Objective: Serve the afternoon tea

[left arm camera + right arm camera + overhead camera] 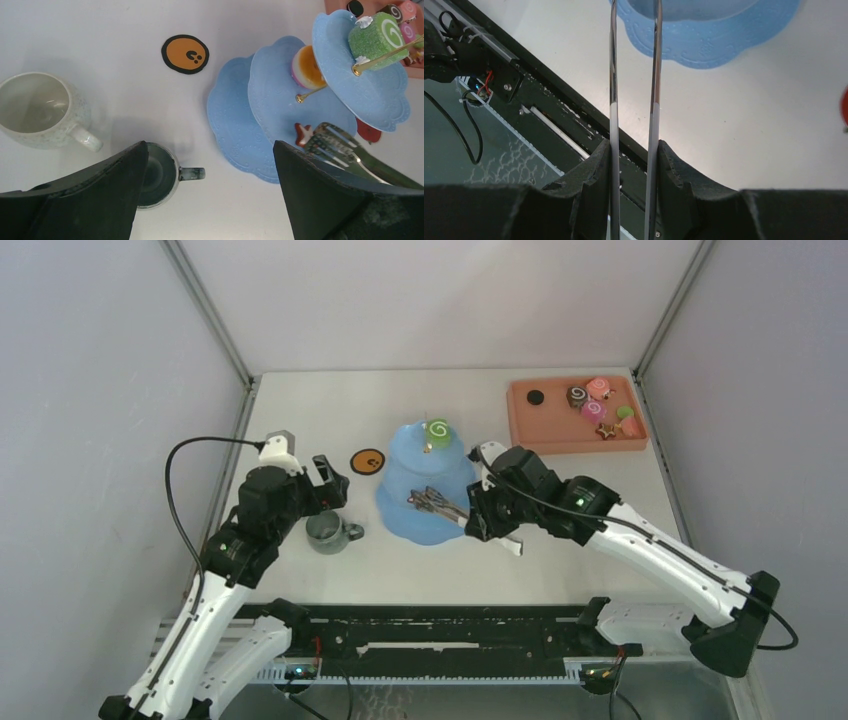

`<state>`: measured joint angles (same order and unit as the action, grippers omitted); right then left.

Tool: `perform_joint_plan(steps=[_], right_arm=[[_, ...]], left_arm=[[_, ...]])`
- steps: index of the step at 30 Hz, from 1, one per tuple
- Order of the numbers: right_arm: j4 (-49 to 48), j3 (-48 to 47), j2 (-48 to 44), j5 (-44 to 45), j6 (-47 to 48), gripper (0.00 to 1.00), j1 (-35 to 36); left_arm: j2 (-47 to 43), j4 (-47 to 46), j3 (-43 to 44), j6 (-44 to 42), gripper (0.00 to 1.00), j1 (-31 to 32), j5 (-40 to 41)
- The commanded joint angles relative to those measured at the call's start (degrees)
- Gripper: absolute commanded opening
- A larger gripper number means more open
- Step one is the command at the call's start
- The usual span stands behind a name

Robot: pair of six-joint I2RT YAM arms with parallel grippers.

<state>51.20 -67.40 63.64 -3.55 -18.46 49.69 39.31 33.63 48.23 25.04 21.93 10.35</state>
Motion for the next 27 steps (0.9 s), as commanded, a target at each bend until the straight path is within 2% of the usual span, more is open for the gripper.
perform_joint_plan(steps=[1, 11, 17, 22, 27], right_arm=[[-8.49, 0.15, 2.33, 0.63, -2.76, 0.17, 2.54], [-14.63, 0.21, 4.08, 6.93, -4.63, 0.19, 4.43], [-15.78, 0.30, 6.66, 9.73, -4.57, 0.29, 4.87], [-16.75, 0.40, 7.99, 10.49, -4.82, 0.30, 5.73], [-16.35, 0.40, 7.54, 11.36, -3.96, 0.48, 5.84]], left_arm=[[-0.34, -1.28, 0.56, 0.41, 1.00, -0.42, 0.40], [-0.96, -0.84, 0.38, 0.58, 1.00, -0.37, 1.13], [-0.63, -0.84, 0.38, 0.49, 1.00, -0.32, 1.28], [-0.82, -0.83, 0.12, 0.56, 1.00, -0.39, 1.27], [-0.38, -1.00, 0.29, 0.32, 1.00, -0.34, 1.07]])
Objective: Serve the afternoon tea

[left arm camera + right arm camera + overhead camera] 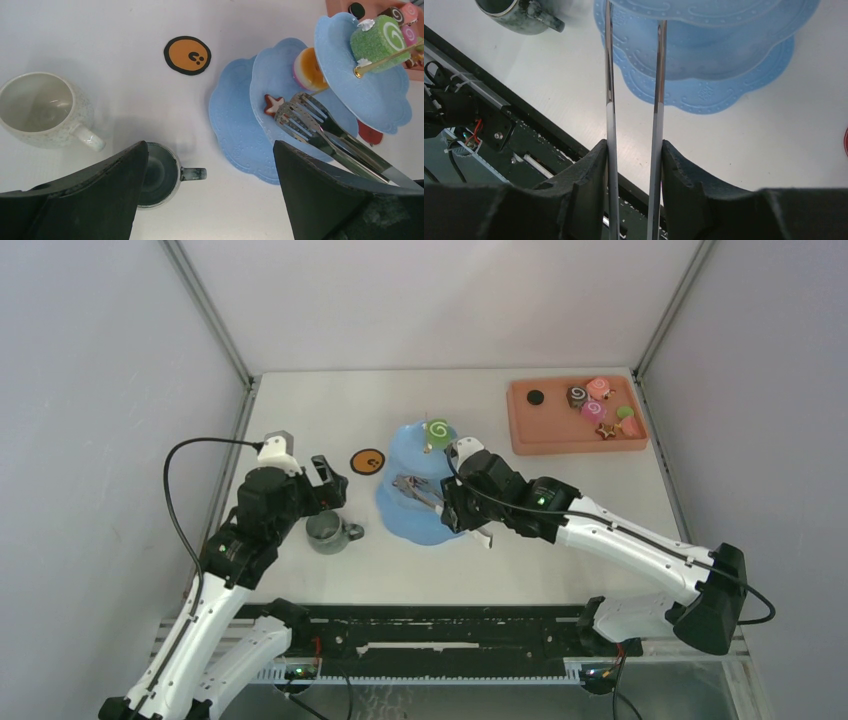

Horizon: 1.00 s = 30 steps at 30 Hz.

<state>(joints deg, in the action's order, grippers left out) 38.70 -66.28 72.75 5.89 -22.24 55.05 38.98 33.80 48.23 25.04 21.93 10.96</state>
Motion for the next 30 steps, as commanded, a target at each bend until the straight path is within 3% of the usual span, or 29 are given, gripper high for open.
perform_joint_plan(steps=[1, 18, 30], right_arm=[[-3.81, -0.71, -1.70, 1.93, -0.10, 0.49, 0.56], [3.51, 0.06, -9.14, -3.96, -3.25, 0.48, 0.30], [22.28, 0.35, -22.95, -4.77, -6.54, 0.17, -2.41]], left_arm=[[0.02, -1.24, 0.29, 0.24, 1.00, -0.39, 0.42], [0.28, 1.09, 2.50, -4.22, 1.00, -0.43, 5.51], [3.74, -4.17, 4.38, -2.77, 1.00, -0.46, 6.15]])
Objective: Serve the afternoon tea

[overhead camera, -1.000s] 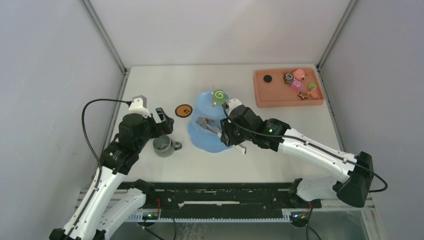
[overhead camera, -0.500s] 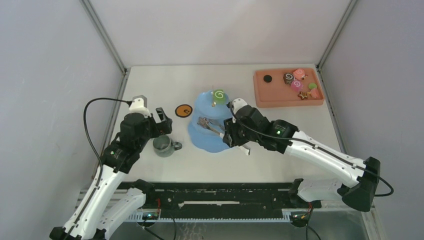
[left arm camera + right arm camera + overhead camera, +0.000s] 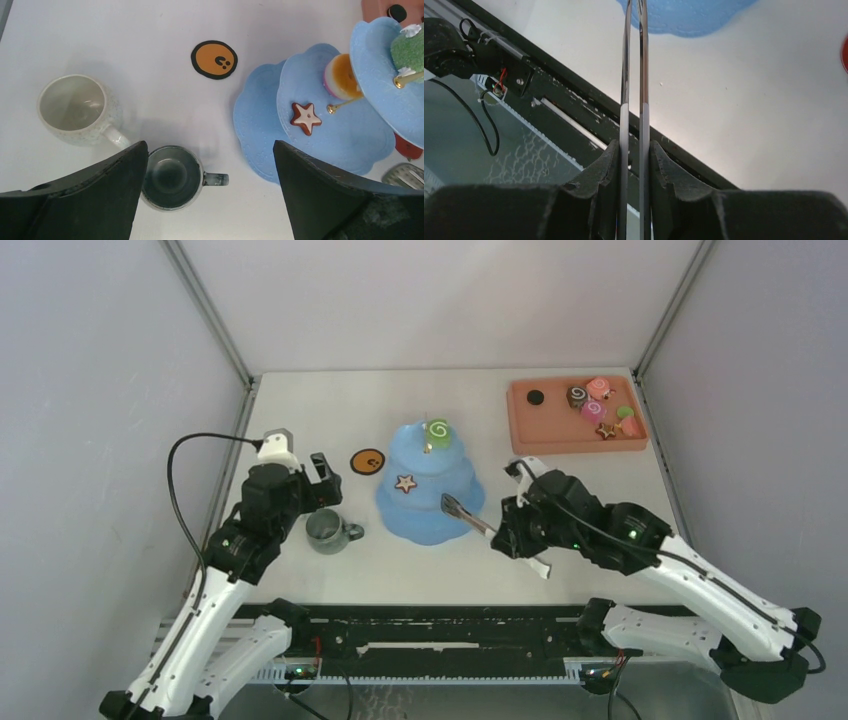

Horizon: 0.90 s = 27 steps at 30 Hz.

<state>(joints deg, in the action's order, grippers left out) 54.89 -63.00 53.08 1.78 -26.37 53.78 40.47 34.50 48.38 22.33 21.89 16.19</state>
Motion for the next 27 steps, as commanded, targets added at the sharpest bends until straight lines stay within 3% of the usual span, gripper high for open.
perform_joint_plan(steps=[1, 7, 10, 14, 16, 21, 27], right_arm=[[7.44, -2.99, -4.32, 0.76, -3.28, 0.14, -1.27], [12.48, -5.78, -8.13, 11.86, -5.03, 0.04, -8.62], [11.53, -6.67, -7.75, 11.45, -2.40, 0.03, -20.78], [5.58, -6.87, -2.77, 2.92, 2.12, 0.03, -40.15], [0.22, -6.79, 0.02, -0.25, 2.86, 0.03, -46.47], [-10.20, -7.31, 8.53, 7.56, 3.60, 0.07, -53.32], [-15.93, -9.27, 18.23, 8.81, 4.78, 0.10, -61.49]], left_arm=[[3.30, -5.53, 4.80, 0.07, 1.00, -0.39, 0.80], [4.99, -7.33, 6.67, -1.23, 1.00, -0.35, -2.60], [4.40, -6.32, 6.42, -1.81, 1.00, -0.39, -2.48], [3.55, -5.98, 5.34, -1.94, 1.00, -0.38, -1.98], [3.86, -5.87, 5.63, -1.98, 1.00, -0.36, -2.18], [4.70, -5.64, 6.99, -2.37, 1.00, -0.37, -3.04], [3.63, -5.89, 7.20, -3.32, 1.00, -0.42, -1.62]])
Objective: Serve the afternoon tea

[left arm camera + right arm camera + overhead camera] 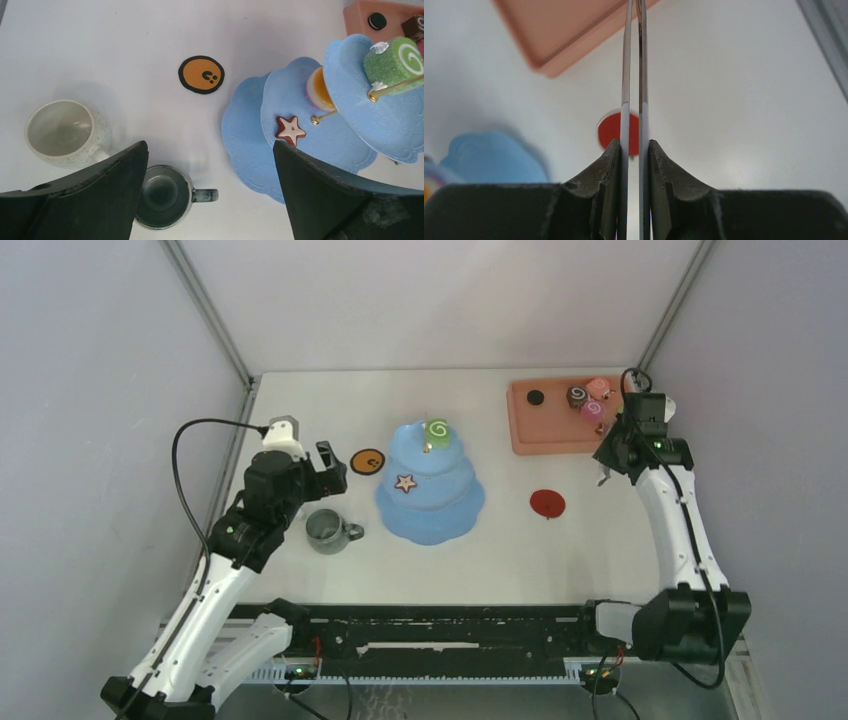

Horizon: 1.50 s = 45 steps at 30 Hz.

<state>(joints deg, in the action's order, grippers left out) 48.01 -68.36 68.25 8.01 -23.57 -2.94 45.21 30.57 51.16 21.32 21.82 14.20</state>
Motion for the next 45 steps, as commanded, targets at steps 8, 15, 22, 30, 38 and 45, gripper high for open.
perform_joint_plan(steps=[8, 15, 22, 30, 38, 45], right_arm=[[-7.82, -9.97, 11.36, 2.16, 7.89, 0.21, -8.78], [-6.87, -16.11, 17.53, 3.74, 11.05, 0.32, -9.27], [-3.92, -22.33, 24.25, 5.53, 12.95, 0.34, -9.15], [-4.70, -23.51, 29.01, 3.96, 13.38, 0.40, -9.77], [-5.90, -23.04, 32.56, 3.51, 13.26, 0.40, -10.13], [-5.84, -21.41, 29.80, 2.09, 12.61, 0.05, -9.90]], left_arm=[[0.31, -2.89, 3.11, -2.81, 1.00, -0.29, 1.51], [-0.79, -5.14, 2.38, -4.66, 1.00, -0.30, 3.29], [-0.78, -4.41, 2.26, -6.12, 1.00, -0.29, 4.92], [-0.26, -3.34, 2.05, -6.18, 1.00, -0.29, 4.20], [0.94, -3.36, 2.14, -5.35, 1.00, -0.34, 3.65], [1.37, -3.42, 2.31, -4.73, 1.00, -0.29, 3.00]])
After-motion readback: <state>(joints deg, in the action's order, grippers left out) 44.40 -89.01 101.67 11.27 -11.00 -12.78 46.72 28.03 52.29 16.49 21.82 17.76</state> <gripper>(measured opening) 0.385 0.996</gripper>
